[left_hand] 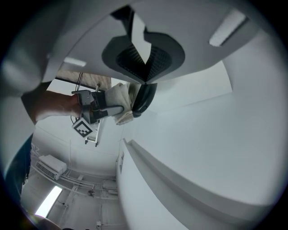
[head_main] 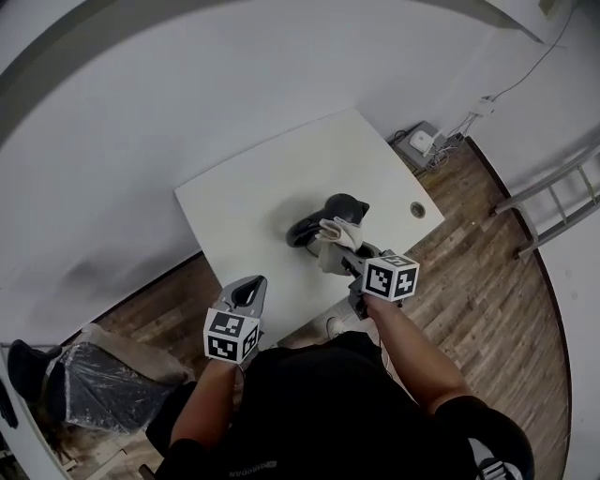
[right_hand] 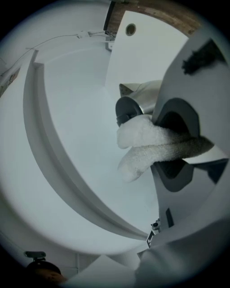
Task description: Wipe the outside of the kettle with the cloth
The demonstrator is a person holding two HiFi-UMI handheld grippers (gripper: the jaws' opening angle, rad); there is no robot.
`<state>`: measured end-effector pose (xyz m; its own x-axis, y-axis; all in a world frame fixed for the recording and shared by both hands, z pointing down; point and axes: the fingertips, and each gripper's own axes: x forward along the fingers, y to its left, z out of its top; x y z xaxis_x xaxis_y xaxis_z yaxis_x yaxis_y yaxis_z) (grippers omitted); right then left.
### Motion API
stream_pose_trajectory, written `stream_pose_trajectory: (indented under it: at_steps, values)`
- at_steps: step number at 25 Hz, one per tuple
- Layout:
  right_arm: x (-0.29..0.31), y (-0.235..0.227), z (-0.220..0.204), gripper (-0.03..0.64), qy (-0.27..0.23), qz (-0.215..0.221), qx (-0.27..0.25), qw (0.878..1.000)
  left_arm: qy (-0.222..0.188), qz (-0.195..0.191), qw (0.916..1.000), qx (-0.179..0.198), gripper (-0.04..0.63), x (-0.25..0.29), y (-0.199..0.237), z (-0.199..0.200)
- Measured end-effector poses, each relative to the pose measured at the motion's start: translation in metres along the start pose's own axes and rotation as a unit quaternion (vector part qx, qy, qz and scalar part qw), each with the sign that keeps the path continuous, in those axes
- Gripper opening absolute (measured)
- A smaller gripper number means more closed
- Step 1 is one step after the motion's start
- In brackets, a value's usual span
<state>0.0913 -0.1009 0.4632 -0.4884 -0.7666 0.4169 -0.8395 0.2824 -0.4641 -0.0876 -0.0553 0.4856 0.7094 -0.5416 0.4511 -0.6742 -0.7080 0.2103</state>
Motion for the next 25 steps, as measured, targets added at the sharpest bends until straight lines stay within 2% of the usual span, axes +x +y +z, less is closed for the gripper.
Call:
stream_pose_trajectory:
  at_steps: [3, 5, 7, 10, 13, 19, 21, 25]
  values:
    - [-0.032, -0.004, 0.022, 0.092, -0.027, 0.051, -0.022, 0.998, -0.044, 0.057, 0.9961, -0.05, 0.006, 0.0, -0.005, 0.026]
    - [-0.059, -0.013, 0.036, 0.092, -0.033, 0.079, -0.052, 0.995, -0.073, 0.075, 0.9913, -0.08, 0.006, 0.007, -0.028, 0.043]
    - [-0.084, -0.023, 0.042, 0.092, -0.027, 0.109, -0.069, 0.991, -0.079, 0.08, 0.9884, -0.102, 0.007, 0.021, -0.062, 0.051]
    - [-0.114, -0.042, 0.039, 0.092, -0.005, 0.149, -0.076, 0.986, -0.083, 0.093, 0.9872, -0.1, 0.008, 0.041, -0.118, 0.064]
    - [-0.121, -0.065, 0.031, 0.092, 0.016, 0.161, -0.102, 0.982, -0.1, 0.114, 0.9842, -0.09, 0.008, 0.04, -0.156, 0.072]
    - [-0.128, -0.066, 0.037, 0.092, -0.003, 0.204, -0.099, 0.974, -0.08, 0.184, 0.9731, -0.113, 0.007, 0.001, -0.184, 0.031]
    - [-0.141, -0.059, 0.032, 0.092, -0.002, 0.21, -0.105, 0.972, -0.083, 0.188, 0.9724, -0.11, 0.006, -0.009, -0.195, 0.031]
    - [-0.169, -0.039, 0.014, 0.092, 0.001, 0.205, -0.1, 0.974, -0.09, 0.172, 0.975, -0.109, 0.008, -0.034, -0.219, 0.021]
